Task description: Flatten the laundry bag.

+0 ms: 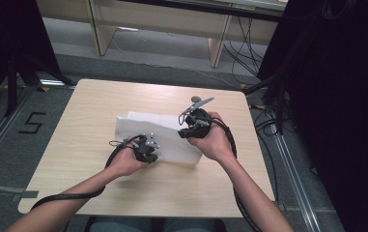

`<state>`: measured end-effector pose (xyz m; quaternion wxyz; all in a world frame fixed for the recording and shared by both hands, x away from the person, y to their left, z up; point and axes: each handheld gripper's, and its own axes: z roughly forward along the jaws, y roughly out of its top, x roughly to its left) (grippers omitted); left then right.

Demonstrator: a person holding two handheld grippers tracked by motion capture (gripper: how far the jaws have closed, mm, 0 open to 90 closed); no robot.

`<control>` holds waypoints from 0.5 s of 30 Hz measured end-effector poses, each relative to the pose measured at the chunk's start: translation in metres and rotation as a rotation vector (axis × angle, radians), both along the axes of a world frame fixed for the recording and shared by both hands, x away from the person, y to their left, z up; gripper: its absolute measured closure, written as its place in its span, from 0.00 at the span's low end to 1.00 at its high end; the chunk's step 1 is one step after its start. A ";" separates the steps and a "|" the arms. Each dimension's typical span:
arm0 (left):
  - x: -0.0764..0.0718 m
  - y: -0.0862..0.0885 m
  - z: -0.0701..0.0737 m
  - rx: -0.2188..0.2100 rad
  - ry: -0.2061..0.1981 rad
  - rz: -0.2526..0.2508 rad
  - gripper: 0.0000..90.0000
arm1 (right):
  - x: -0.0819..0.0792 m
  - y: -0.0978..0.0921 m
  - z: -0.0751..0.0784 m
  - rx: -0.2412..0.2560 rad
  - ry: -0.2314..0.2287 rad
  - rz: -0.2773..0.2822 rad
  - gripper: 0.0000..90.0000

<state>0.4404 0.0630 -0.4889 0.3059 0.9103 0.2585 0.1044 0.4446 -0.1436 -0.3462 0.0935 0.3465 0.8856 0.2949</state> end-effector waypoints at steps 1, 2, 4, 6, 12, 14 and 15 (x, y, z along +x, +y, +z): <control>-0.002 0.003 0.002 0.011 0.000 0.001 0.97 | 0.000 0.000 -0.001 -0.006 -0.002 -0.002 1.00; -0.007 0.011 0.005 0.004 -0.002 0.000 0.97 | -0.001 -0.001 -0.005 0.006 0.002 0.020 1.00; -0.009 0.016 0.006 0.000 -0.007 -0.007 0.96 | -0.001 -0.001 -0.006 -0.002 0.005 0.028 1.00; -0.016 0.028 0.010 -0.005 -0.009 0.004 0.96 | -0.003 -0.002 -0.009 -0.005 0.012 0.008 1.00; -0.037 0.069 0.022 -0.029 -0.021 0.035 0.94 | -0.008 -0.004 -0.014 -0.002 0.005 0.024 1.00; -0.044 0.082 0.025 -0.044 -0.021 0.050 0.93 | -0.011 -0.004 -0.015 -0.006 0.008 0.030 1.00; -0.048 0.090 0.027 -0.046 -0.025 0.063 0.93 | -0.013 -0.004 -0.015 -0.010 0.012 0.036 1.00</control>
